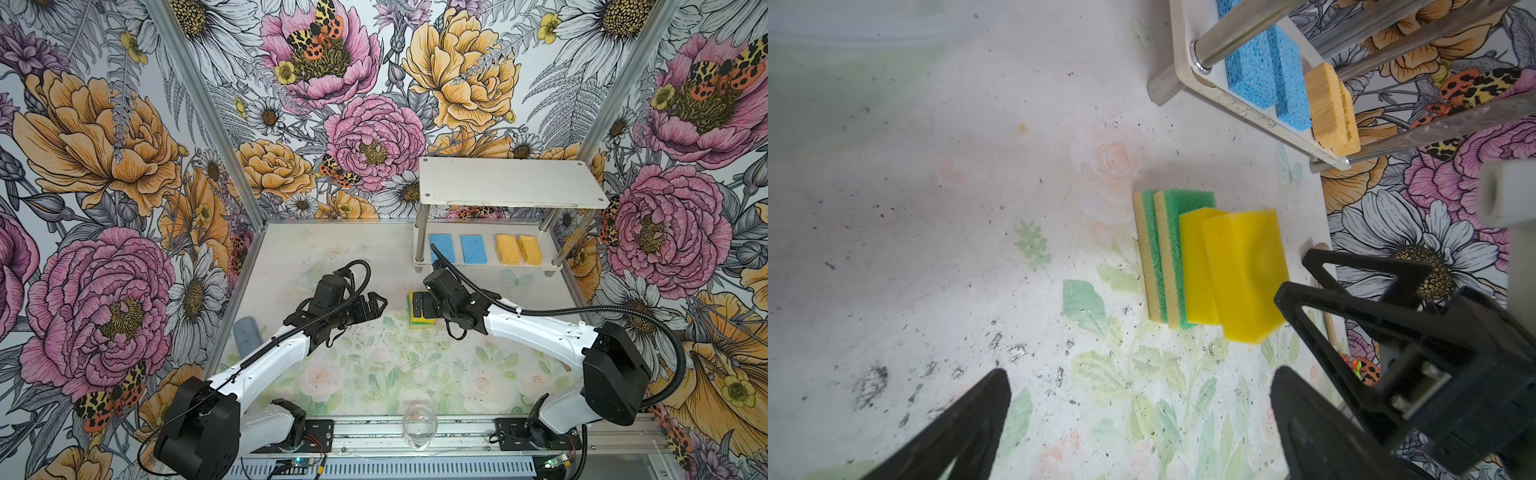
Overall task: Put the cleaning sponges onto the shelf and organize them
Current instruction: 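Lower the right gripper and grasp the top yellow-green sponge while the left gripper draws back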
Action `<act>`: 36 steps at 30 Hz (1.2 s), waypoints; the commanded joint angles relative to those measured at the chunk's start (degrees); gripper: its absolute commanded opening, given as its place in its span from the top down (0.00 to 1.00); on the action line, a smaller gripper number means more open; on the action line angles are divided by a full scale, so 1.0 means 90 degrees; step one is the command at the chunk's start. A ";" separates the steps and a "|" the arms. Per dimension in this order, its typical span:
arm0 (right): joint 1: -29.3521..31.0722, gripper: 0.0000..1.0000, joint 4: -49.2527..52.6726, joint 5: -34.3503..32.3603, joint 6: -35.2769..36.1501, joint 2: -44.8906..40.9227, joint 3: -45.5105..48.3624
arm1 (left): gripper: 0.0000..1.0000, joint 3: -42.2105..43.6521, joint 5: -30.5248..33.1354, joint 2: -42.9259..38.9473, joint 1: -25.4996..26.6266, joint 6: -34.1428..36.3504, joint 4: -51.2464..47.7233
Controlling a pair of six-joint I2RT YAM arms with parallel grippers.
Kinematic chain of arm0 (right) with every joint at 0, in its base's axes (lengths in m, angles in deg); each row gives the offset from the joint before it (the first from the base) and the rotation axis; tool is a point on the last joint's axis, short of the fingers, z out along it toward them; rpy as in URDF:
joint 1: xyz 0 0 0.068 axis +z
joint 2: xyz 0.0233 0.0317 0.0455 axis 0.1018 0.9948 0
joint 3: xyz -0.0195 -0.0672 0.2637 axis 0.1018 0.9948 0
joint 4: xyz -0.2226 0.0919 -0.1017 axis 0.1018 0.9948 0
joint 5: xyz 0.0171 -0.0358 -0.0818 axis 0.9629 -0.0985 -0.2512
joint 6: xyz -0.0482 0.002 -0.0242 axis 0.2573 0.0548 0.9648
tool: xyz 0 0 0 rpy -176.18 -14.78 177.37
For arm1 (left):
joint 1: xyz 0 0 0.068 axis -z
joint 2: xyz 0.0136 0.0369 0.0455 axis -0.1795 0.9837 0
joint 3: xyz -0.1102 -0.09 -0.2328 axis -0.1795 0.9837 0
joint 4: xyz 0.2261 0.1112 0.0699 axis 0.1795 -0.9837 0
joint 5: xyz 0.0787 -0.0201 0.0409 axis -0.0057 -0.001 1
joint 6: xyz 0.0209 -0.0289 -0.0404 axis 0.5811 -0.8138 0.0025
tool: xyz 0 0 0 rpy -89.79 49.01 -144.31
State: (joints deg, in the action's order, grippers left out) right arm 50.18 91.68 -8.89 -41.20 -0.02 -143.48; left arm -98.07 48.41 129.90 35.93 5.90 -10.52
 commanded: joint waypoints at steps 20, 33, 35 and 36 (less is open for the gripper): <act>0.0262 0.02 0.0197 -0.0042 0.0296 0.0584 -0.0552 | 0.01 0.0101 -0.0171 0.0172 -0.0059 0.0016 0.0336; 0.0317 0.07 0.0319 -0.0019 0.0374 0.0863 -0.0725 | 0.01 0.0084 -0.0176 0.0260 -0.0059 -0.0003 0.0360; 0.0318 0.07 0.0369 -0.0064 0.0379 0.0863 -0.0728 | 0.01 0.0075 -0.0203 0.0281 -0.0068 -0.0003 0.0365; 0.0318 0.07 0.0383 -0.0085 0.0377 0.0857 -0.0728 | 0.01 0.0075 -0.0190 0.0290 -0.0072 -0.0003 0.0365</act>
State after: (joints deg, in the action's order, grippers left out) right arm 52.76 94.22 -8.71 -38.38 7.37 -148.42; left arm -98.07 47.71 132.08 35.93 5.70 -8.45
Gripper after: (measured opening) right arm 0.928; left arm 0.989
